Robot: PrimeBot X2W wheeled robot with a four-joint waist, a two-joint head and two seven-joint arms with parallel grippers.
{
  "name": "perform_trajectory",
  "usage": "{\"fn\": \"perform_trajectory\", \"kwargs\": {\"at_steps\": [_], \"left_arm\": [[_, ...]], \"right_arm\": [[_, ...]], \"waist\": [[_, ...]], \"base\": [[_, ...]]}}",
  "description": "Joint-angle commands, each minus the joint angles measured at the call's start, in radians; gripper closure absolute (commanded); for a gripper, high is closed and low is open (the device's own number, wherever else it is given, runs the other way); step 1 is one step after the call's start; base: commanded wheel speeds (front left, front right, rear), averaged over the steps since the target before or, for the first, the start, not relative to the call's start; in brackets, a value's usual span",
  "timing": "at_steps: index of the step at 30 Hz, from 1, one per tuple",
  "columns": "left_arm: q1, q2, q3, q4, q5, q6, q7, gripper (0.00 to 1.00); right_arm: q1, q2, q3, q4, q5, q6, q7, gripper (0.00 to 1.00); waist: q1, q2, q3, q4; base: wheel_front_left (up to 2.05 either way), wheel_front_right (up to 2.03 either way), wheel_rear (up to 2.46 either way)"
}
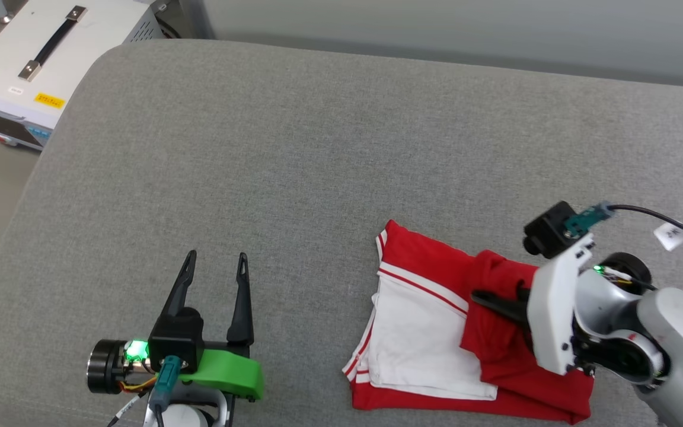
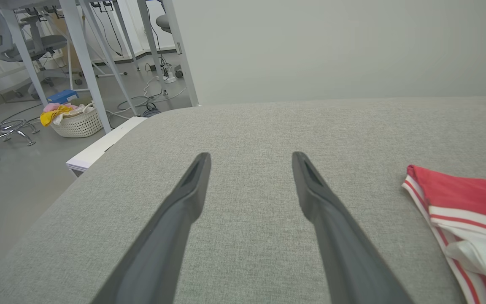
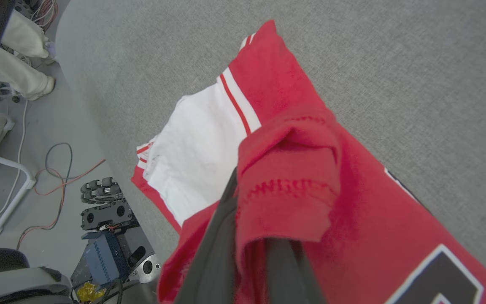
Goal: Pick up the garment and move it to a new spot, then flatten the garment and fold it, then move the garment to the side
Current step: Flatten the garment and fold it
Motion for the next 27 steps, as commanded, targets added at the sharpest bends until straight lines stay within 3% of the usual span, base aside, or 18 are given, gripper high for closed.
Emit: {"fn": "perform_trajectory", "kwargs": {"at_steps": [1,4,12,13,14,20,27], "left_arm": [[-0.024,-0.007,0.000,0.001,0.009,-0.004,-0.006,0.00],[-0.039,-0.015,-0.007,0.002,0.008,-0.003,-0.006,0.00],[-0.052,-0.023,-0.009,0.011,0.006,0.000,-0.006,0.00],[-0.050,-0.024,-0.007,0.013,0.006,0.000,-0.006,0.00],[-0.042,-0.024,-0.005,0.019,0.010,-0.001,-0.006,0.00],[-0.014,-0.017,0.006,0.025,0.014,-0.002,-0.006,0.00],[0.019,-0.007,0.016,0.021,0.015,-0.006,-0.006,0.00]], "right_arm": [[-0.033,0.018,0.019,0.028,-0.016,-0.001,-0.016,1.00],[-0.103,0.078,0.103,0.160,-0.061,-0.001,-0.056,1.00],[-0.141,0.116,0.222,0.309,-0.100,-0.001,-0.130,1.00],[-0.145,0.114,0.231,0.314,-0.105,-0.001,-0.148,0.91],[-0.154,0.093,0.243,0.306,-0.131,-0.001,-0.217,0.00],[-0.122,0.032,0.175,0.223,-0.177,-0.001,-0.399,0.00],[-0.023,0.028,-0.062,0.162,-0.335,-0.001,-0.605,0.00]], "waist": [[0.0000,0.0000,0.013,0.008],[0.0000,0.0000,0.034,0.019],[0.0000,0.0000,0.045,0.018],[0.0000,0.0000,0.041,0.015],[0.0000,0.0000,0.022,0.007],[0.0000,0.0000,-0.031,-0.022],[0.0000,0.0000,-0.076,-0.071]], "base": [[0.00,0.00,0.00],[0.00,0.00,0.00],[0.00,0.00,0.00],[0.00,0.00,0.00],[0.00,0.00,0.00],[0.00,0.00,0.00],[0.00,0.00,0.00]]}}
